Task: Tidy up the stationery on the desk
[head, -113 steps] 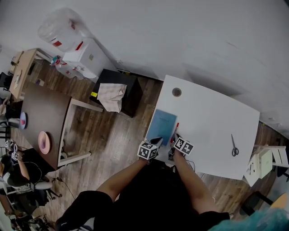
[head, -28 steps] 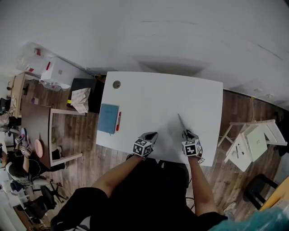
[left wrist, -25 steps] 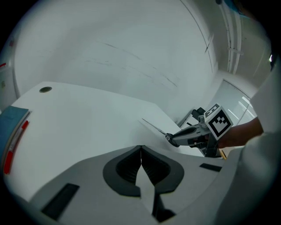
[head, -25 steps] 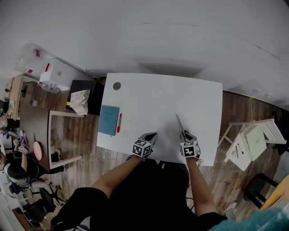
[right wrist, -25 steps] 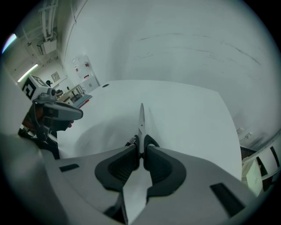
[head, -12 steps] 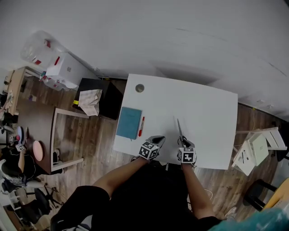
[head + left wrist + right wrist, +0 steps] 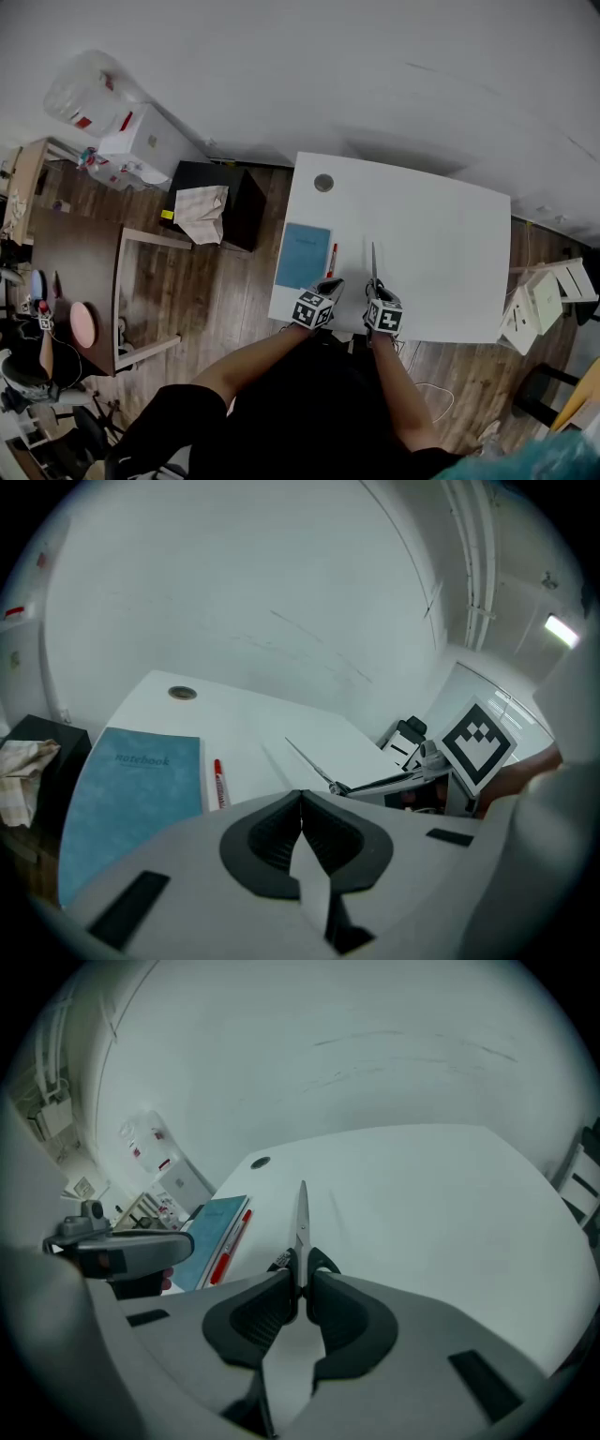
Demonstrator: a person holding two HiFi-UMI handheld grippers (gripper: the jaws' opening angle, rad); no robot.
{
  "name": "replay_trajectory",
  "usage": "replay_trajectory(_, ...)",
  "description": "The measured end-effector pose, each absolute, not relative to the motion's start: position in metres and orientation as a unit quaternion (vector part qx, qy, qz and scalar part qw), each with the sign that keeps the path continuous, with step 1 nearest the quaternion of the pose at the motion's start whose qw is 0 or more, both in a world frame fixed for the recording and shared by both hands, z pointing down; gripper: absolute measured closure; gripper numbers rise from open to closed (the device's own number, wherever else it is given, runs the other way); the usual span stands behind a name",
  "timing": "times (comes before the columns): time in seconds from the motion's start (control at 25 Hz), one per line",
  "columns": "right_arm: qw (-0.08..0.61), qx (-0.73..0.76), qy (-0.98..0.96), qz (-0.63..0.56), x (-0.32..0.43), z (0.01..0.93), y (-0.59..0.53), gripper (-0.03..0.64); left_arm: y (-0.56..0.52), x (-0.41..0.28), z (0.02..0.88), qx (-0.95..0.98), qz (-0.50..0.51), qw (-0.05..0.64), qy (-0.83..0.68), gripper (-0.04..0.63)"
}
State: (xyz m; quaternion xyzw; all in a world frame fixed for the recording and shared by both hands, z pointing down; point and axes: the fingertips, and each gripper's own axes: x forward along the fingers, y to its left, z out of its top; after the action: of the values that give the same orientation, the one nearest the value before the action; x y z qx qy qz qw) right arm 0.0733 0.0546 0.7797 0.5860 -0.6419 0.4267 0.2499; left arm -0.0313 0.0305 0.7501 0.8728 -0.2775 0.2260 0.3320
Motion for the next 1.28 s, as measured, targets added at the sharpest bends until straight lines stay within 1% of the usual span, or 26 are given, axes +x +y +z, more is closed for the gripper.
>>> replay_trajectory(0.2,0.228,0.602,-0.62,0.449,0.036,0.777,0.05,0.526,0.033,-0.064,0.753,0.87,0.216,0.339,-0.286,0.581)
replay_trajectory(0.4,0.235,0.596,-0.627,0.444,0.006,0.778,0.044,0.526,0.037,-0.08,0.758,0.863,0.197,0.363,-0.29,0.581)
replay_trajectory(0.6,0.228,0.617,-0.599,0.457,0.005,0.791,0.043,0.526,0.04,-0.087,0.757,0.867,0.198,0.355,-0.289,0.581)
replay_trajectory(0.92,0.246,0.628,-0.589,0.445,-0.005,0.808,0.035,0.526,0.033,-0.108,0.759,0.863,0.204,0.353,-0.298,0.581)
replay_trajectory(1.28,0.245,0.619,-0.589,0.458,-0.011,0.818,0.036,0.526,0.028,-0.106,0.764,0.856,0.206,0.362,-0.306,0.581)
